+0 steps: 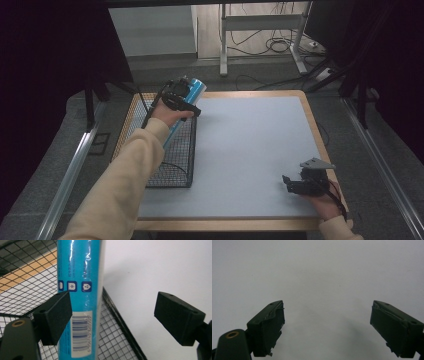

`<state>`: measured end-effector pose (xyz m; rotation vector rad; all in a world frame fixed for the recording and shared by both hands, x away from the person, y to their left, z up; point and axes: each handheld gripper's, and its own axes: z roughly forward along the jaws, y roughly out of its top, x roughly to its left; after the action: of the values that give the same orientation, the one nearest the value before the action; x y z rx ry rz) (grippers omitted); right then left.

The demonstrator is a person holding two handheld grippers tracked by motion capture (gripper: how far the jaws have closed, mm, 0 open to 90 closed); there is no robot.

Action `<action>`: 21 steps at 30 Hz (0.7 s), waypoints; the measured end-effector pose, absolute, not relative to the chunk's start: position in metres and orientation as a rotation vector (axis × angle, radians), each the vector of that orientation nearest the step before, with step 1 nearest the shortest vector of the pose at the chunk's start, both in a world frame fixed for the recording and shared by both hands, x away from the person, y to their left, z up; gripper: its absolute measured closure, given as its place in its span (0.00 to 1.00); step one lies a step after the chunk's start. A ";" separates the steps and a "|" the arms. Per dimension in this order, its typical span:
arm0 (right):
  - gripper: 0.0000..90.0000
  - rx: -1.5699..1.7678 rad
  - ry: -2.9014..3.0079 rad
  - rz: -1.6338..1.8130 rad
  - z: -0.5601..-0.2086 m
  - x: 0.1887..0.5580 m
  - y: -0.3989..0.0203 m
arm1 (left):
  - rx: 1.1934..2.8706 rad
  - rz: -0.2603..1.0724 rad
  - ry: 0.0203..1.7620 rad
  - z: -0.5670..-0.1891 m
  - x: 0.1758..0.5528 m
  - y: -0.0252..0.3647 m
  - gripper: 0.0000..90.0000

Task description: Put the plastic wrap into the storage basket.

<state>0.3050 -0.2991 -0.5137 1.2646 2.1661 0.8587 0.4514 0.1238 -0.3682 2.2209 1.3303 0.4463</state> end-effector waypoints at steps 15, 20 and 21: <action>0.14 1.263 2.161 0.866 -0.512 0.304 -0.298 | 2.146 0.418 1.207 -0.354 0.391 0.149 0.18; 0.14 1.255 2.166 0.865 -0.512 0.304 -0.297 | 2.143 0.401 1.191 -0.356 0.373 0.156 0.18; 0.14 1.254 2.166 0.864 -0.511 0.304 -0.297 | 2.142 0.397 1.187 -0.358 0.368 0.157 0.18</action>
<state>0.3042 -0.2969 -0.5115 1.2544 2.1655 0.8641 0.3684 0.1571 -0.3576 2.1419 1.1875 0.3972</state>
